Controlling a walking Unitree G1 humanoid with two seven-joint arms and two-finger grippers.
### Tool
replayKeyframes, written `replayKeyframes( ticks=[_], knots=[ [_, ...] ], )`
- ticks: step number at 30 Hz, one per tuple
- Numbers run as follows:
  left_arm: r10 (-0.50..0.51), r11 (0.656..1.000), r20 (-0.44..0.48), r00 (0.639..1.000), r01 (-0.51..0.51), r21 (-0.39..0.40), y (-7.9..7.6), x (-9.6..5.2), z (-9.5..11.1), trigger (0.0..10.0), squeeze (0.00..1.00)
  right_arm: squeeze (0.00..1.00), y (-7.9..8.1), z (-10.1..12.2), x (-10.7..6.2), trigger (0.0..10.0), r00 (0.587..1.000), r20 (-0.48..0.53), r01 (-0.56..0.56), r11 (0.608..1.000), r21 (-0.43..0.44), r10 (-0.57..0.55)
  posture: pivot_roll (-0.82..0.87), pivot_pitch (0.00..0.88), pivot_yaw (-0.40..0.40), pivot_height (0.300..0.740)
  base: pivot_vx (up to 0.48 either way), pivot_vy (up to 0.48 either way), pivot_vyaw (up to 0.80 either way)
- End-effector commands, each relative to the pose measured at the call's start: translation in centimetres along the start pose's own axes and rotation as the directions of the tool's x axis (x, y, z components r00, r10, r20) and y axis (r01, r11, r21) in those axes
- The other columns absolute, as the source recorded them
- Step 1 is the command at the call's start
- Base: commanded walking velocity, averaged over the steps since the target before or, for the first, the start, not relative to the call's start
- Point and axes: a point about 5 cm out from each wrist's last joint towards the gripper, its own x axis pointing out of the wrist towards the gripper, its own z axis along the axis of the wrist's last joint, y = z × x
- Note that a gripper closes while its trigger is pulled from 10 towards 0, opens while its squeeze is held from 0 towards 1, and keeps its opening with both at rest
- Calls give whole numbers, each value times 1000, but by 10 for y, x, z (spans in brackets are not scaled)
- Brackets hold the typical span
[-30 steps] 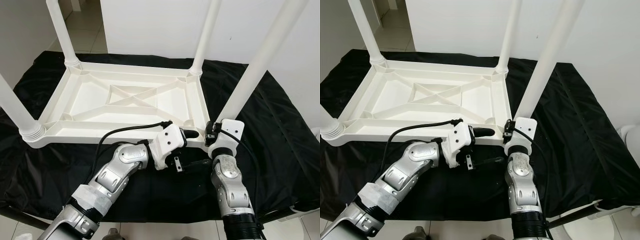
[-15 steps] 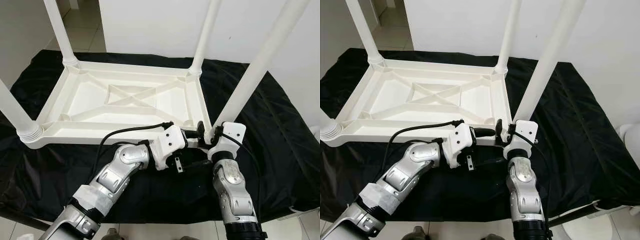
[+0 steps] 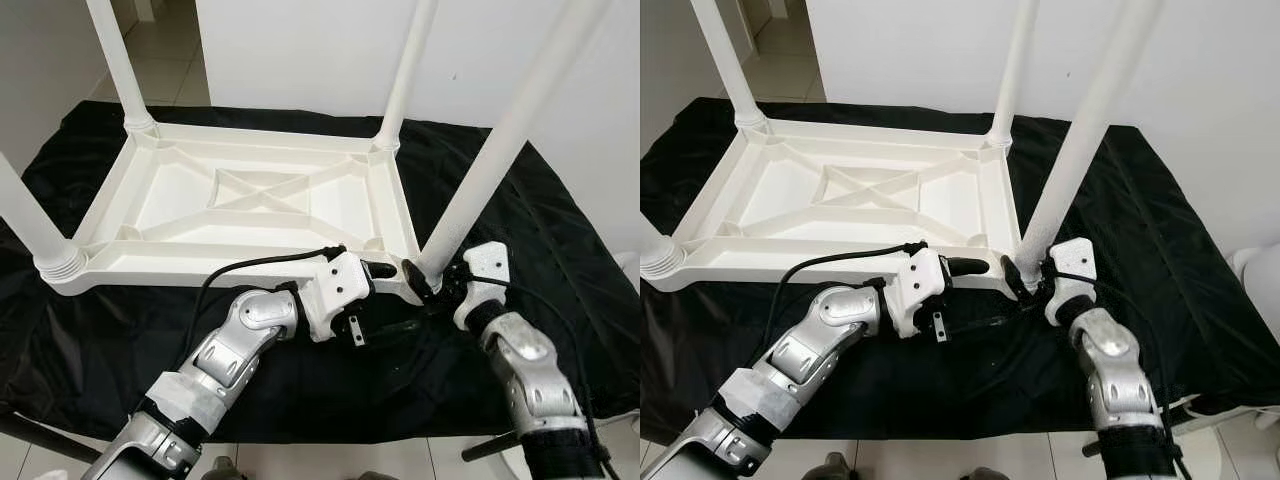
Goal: Building children table
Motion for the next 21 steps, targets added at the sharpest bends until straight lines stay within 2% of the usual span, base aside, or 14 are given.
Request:
replayKeyframes(
  ticks=[1, 2, 5, 12, 13, 21],
  knots=[
    [33, 999, -13, 999, -33, 5, 2, -1, -2, 10000, 0, 0, 3, -3, 3, 10000, 996, -16, -88, 996, 4, 88, 42, 0, -68, 740, 0, 0, 0],
    [33, 999, -13, 999, -33, 5, 2, -1, -2, 10000, 0, 0, 3, -3, 3, 10000, 996, -16, -88, 996, 4, 88, 42, 0, -68, 740, 0, 0, 0],
    [38, 999, -16, 999, -38, 10, 3, -1, -1, 10000, 0, 0, 6, -5, 12, 10000, 983, -38, -179, 984, 0, 179, 42, 0, -65, 740, 0, 0, 0],
    [40, 999, -15, 999, -40, 14, 3, 0, -1, 10000, 0, 0, 6, -9, 21, 10000, 969, -61, -238, 971, 24, 239, 53, 0, -69, 740, 0, 0, 0],
    [45, 999, -14, 999, -45, 21, 4, 0, 0, 10000, 0, 0, 6, -13, 23, 0, 965, -73, -250, 968, 34, 252, 56, 0, -72, 740, 0, 0, 0],
    [60, 998, -16, 998, -59, 23, 4, -2, 0, 10000, 0, 0, 7, -26, 15, 0, 957, -105, -264, 961, 86, 272, 54, 0, -68, 740, 0, 0, 0]
  ],
)
